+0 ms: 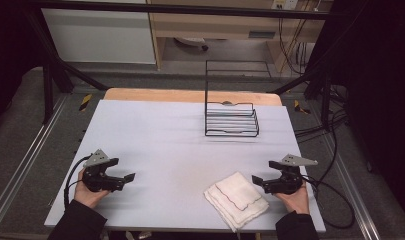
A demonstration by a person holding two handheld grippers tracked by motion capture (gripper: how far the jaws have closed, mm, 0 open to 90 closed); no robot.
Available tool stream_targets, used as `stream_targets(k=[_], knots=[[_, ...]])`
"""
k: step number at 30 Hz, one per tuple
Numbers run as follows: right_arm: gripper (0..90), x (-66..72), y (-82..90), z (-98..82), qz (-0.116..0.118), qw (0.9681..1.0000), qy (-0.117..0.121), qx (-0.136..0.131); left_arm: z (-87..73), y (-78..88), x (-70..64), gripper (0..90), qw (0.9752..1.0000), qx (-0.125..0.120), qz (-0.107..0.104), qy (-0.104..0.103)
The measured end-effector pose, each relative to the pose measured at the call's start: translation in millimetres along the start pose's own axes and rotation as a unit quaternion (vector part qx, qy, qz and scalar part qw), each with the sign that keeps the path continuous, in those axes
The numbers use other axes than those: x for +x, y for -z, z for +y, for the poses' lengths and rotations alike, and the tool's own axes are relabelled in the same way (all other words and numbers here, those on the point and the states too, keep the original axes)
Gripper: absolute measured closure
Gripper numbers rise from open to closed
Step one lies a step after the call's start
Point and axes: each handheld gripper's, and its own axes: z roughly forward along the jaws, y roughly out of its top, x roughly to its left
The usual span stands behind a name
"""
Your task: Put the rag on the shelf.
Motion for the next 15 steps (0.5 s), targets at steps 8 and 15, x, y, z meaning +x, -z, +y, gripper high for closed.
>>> stream_targets(k=[8,15], knots=[[0.7,-0.4,-1.3,0.2,0.0,1.0,0.001,0.006,1.3,-2.4,-3.6,7.6,1.0,0.003,0.002,-0.004],[1.3,1.8,-3.7,0.4,-0.001,0.9999,0.0,0.012,3.4,-4.4,-9.5,7.7,0.9999,0.004,0.001,-0.013]])
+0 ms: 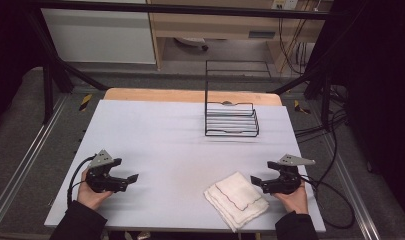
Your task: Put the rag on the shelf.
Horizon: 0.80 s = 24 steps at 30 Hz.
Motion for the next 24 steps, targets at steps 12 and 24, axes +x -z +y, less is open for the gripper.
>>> stream_targets(k=[12,24], knots=[[3.7,9.8,-10.2,3.6,0.005,0.9999,0.004,0.015,14.5,-14.1,-30.4,9.0,1.0,0.0,-0.002,0.005],[11.5,18.6,-21.7,5.8,0.014,0.9995,0.004,0.029,39.2,-47.8,-82.7,16.6,0.9988,0.026,-0.039,-0.017]])
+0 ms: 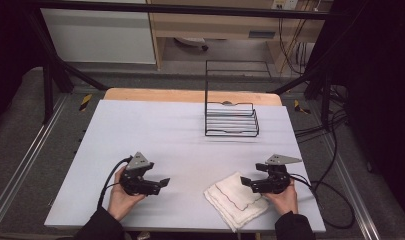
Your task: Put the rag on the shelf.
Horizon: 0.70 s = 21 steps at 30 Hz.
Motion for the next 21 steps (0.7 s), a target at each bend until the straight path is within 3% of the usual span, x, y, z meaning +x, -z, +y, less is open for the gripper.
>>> stream_targets(k=[7,13,21], knots=[[19.9,0.8,-3.7,0.0,0.004,0.9999,-0.01,0.007,17.1,-25.9,-29.4,27.0,0.9996,0.019,-0.016,-0.016],[27.6,2.9,-7.7,0.2,-0.002,0.9999,-0.003,0.017,27.0,-46.7,-50.5,41.2,0.9985,0.033,-0.041,-0.014],[41.9,7.8,-11.3,2.1,0.002,0.9997,0.005,0.025,41.9,-67.9,-73.8,53.7,0.9977,0.045,-0.051,-0.006]])
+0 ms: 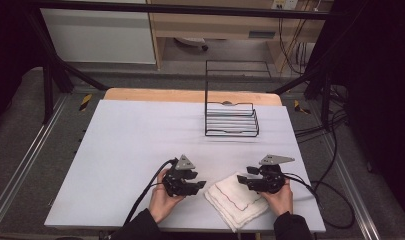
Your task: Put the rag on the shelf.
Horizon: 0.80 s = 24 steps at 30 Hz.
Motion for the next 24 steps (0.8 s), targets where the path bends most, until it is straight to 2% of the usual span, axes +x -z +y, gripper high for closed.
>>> stream_targets(k=[3,5,8,13,18,24], knots=[[44.9,-0.1,0.3,-0.3,-0.001,1.0,0.002,0.001,2.0,-5.1,-3.9,56.6,0.9999,0.001,-0.011,0.007],[49.0,0.6,0.6,-0.9,-0.002,1.0,0.0,0.0,2.4,-13.7,-10.7,59.1,0.9999,0.014,-0.006,-0.002],[52.4,1.0,-0.2,-1.4,-0.002,1.0,-0.002,0.005,1.4,-18.3,-13.7,62.2,0.9997,0.023,-0.004,-0.007],[58.2,1.4,-2.8,-2.0,-0.001,0.9999,-0.004,0.016,-3.5,-27.2,-18.6,68.1,0.9993,0.037,-0.01,-0.003],[64.2,1.7,-6.2,-2.7,0.002,0.9995,-0.009,0.029,-5.1,-31.1,-19.5,74.8,0.999,0.04,-0.017,0.008],[70.1,0.7,-10.6,-2.4,0.007,0.9991,-0.018,0.037,-4.5,-31.9,-21.1,77.9,0.9986,0.049,-0.014,0.01]])
